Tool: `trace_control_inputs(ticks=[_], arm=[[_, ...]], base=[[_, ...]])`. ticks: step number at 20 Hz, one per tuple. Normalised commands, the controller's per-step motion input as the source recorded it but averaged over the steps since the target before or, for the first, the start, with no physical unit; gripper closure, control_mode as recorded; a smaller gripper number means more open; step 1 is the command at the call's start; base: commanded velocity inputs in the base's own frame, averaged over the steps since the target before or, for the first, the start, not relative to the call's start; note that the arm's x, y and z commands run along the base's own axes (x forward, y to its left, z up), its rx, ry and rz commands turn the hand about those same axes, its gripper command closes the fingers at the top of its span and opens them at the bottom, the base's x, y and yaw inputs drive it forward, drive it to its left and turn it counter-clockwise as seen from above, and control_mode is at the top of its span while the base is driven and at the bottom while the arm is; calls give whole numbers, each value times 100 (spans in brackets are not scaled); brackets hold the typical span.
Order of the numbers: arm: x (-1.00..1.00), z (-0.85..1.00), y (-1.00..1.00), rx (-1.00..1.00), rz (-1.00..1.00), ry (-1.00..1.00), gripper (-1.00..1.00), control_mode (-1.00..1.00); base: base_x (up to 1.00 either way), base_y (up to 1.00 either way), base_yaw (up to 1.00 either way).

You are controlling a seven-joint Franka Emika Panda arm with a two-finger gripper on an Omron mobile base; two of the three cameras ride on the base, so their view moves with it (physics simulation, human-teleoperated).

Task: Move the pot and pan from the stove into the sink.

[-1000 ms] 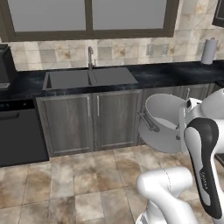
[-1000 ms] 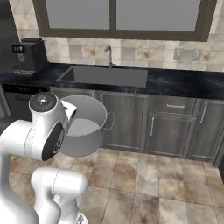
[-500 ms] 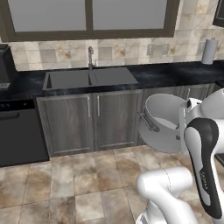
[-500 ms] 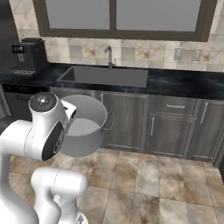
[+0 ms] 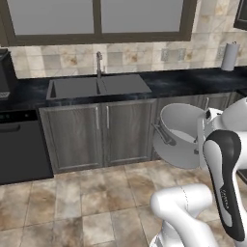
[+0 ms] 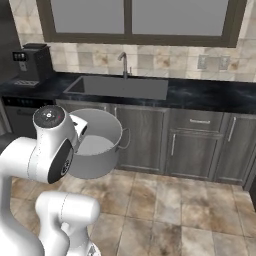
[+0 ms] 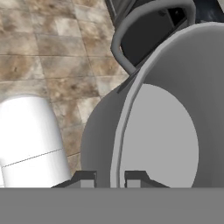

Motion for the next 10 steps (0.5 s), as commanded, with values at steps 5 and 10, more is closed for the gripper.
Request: trace_control_inputs(ticks=[5, 10], arm=[[0, 0, 0, 0, 0, 0, 100, 100], [0, 0, 0, 0, 0, 0, 100, 100]], base=[[46, 18, -7], [0, 0, 0]])
